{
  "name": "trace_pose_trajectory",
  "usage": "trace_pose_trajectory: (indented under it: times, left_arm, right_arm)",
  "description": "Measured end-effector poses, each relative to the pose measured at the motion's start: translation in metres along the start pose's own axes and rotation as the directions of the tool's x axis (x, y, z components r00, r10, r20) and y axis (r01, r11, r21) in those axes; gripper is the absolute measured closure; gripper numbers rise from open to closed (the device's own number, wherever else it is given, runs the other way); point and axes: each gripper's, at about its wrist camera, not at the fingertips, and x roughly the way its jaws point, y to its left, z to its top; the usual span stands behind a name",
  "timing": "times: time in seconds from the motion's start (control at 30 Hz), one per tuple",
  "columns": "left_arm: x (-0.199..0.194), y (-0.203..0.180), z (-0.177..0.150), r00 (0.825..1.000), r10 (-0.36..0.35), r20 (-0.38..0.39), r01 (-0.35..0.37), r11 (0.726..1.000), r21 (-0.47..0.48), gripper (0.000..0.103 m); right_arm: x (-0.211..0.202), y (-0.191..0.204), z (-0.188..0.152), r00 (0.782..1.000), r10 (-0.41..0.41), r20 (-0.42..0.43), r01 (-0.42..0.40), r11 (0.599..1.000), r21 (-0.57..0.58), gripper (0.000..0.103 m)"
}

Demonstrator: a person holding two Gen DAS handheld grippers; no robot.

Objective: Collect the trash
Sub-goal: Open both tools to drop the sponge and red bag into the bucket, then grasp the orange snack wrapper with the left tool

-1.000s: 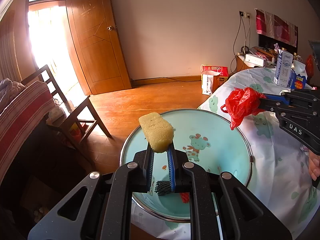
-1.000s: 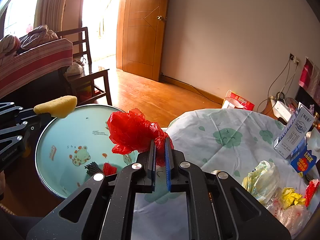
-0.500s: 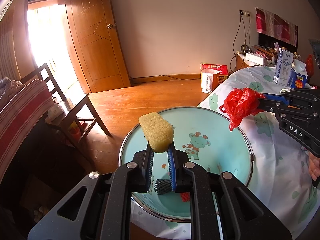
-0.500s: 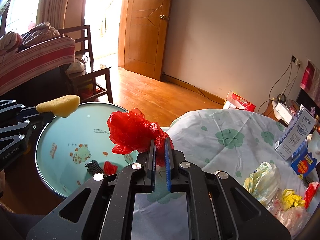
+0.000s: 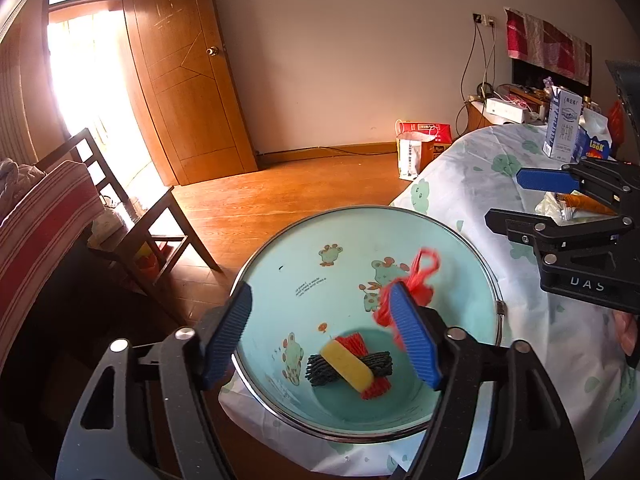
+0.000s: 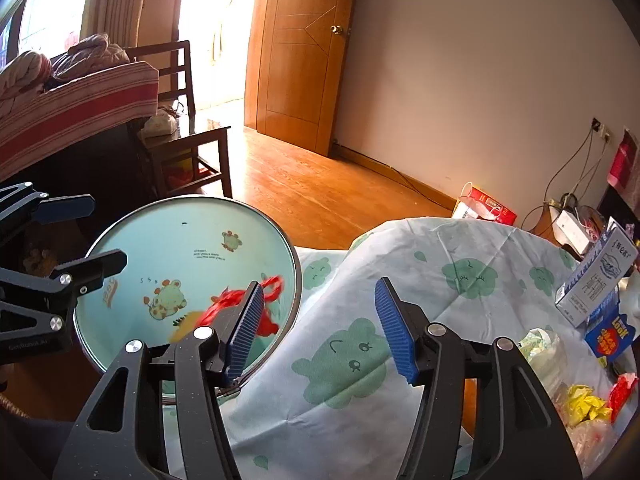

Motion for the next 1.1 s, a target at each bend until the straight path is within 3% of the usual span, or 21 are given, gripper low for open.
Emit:
trace_pose_trajectory:
  times: [0.13,0.33,0.5,0.63,0.73,0.9,1.1]
  left_arm:
    - [0.001,-0.001,-0.001,1.000,0.002,-0.002,-0.002,1.000,0.003,0.026]
    - [-0.003,-0.001,0.001,1.000,-0.002,0.005,0.002,1.000,-0.006,0.015]
    - [-0.010,-0.013,0.005,0.999,-0.040,0.015,0.040,0.999,0.008,0.012]
    - [-0.011,-0.040,0.005,0.996,-0.093,0.003,0.093,0.994,0.050,0.012]
    - [-0.014,-0.066,0.006,0.989,-0.146,-0.001,0.146,0.986,0.086,0.012]
    - [-0.024,-0.114,0.005,0.973,-0.230,0.004,0.226,0.961,0.160,0.012]
    - [-0.020,-0.149,0.000,0.965,-0.263,-0.019,0.262,0.947,0.187,0.012]
  right_arm:
    - [-0.004,0.003,0.000,1.000,-0.019,0.016,0.019,1.000,-0.009,0.029]
    - [-0.019,0.002,0.001,0.989,-0.131,0.065,0.130,0.991,0.019,0.026]
    - [-0.061,-0.017,-0.013,0.970,-0.230,0.080,0.222,0.970,0.095,0.026]
    - [-0.102,-0.054,-0.044,0.946,-0.321,0.043,0.307,0.932,0.192,0.026]
    - [-0.135,-0.086,-0.077,0.917,-0.398,-0.020,0.387,0.878,0.280,0.026]
    - [-0.168,-0.118,-0.127,0.884,-0.451,-0.121,0.461,0.797,0.391,0.026]
    - [-0.183,-0.124,-0.161,0.896,-0.416,-0.153,0.440,0.788,0.431,0.026]
